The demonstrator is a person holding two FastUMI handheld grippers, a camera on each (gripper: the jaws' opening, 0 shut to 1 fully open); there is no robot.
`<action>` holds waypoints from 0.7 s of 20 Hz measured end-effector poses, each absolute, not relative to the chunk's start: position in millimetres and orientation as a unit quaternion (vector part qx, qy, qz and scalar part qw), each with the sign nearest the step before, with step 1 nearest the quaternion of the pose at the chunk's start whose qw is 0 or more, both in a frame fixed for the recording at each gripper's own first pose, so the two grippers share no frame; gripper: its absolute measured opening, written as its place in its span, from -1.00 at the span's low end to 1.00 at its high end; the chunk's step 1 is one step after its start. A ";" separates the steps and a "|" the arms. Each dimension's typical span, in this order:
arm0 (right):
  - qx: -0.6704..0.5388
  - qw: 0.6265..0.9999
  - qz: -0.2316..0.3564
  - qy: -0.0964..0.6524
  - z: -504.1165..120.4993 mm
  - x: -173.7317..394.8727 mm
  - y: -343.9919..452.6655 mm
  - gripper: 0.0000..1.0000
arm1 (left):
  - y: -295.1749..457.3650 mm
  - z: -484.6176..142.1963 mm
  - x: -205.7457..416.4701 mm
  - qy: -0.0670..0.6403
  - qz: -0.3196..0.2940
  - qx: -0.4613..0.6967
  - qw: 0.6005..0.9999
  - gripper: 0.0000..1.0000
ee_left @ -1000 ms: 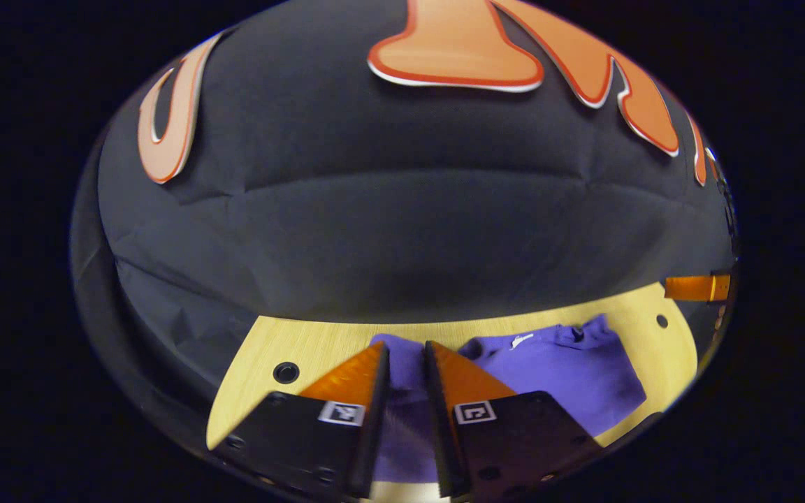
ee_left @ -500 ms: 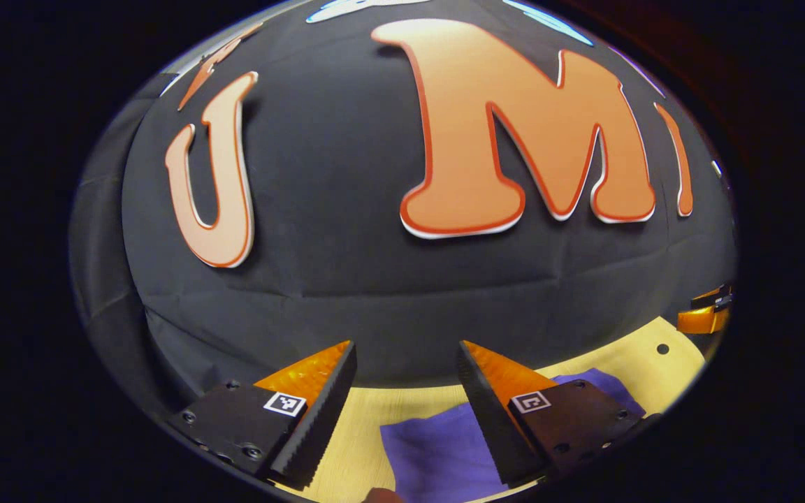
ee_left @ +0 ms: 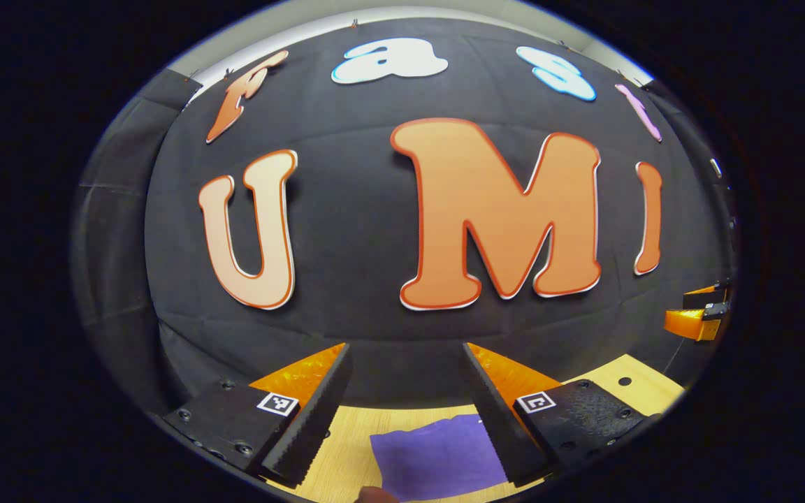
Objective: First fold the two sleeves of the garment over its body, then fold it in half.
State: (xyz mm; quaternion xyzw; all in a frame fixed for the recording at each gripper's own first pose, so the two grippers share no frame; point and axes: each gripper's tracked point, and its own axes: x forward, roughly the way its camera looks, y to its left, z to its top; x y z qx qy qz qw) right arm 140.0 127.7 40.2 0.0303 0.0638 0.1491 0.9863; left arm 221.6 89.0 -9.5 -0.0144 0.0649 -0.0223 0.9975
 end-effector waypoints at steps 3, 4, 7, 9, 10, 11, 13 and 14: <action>0.032 0.988 0.146 0.029 60.7 113.3 128.4 0.90 | 82.9 4.2 190.6 0.050 -0.031 -0.031 0.998 0.95; 0.031 0.989 0.144 0.017 65.3 104.7 127.0 0.90 | 83.0 7.3 178.6 0.048 -0.030 -0.042 0.998 0.95; 0.022 0.991 0.134 -0.019 71.6 76.6 120.8 0.89 | 87.2 10.4 148.4 0.034 -0.027 -0.055 0.998 0.95; 0.018 0.990 0.135 -0.031 70.9 59.6 121.5 0.90 | 85.8 12.0 129.2 0.028 -0.032 -0.060 0.997 1.00; 0.018 0.991 0.131 -0.033 69.4 52.9 119.5 0.89 | 86.5 7.9 121.1 0.033 -0.030 -0.060 0.997 0.96; 0.020 0.990 0.131 -0.037 68.5 44.7 118.8 0.89 | 88.2 5.6 114.2 0.034 -0.027 -0.059 0.997 0.96; 0.028 0.990 0.130 -0.045 63.6 32.4 117.7 0.89 | 86.5 -2.2 100.5 0.036 -0.026 -0.071 0.996 0.96; 0.033 0.990 0.131 -0.046 59.9 27.5 118.4 0.89 | 83.8 -7.0 94.0 0.044 -0.027 -0.082 0.995 1.00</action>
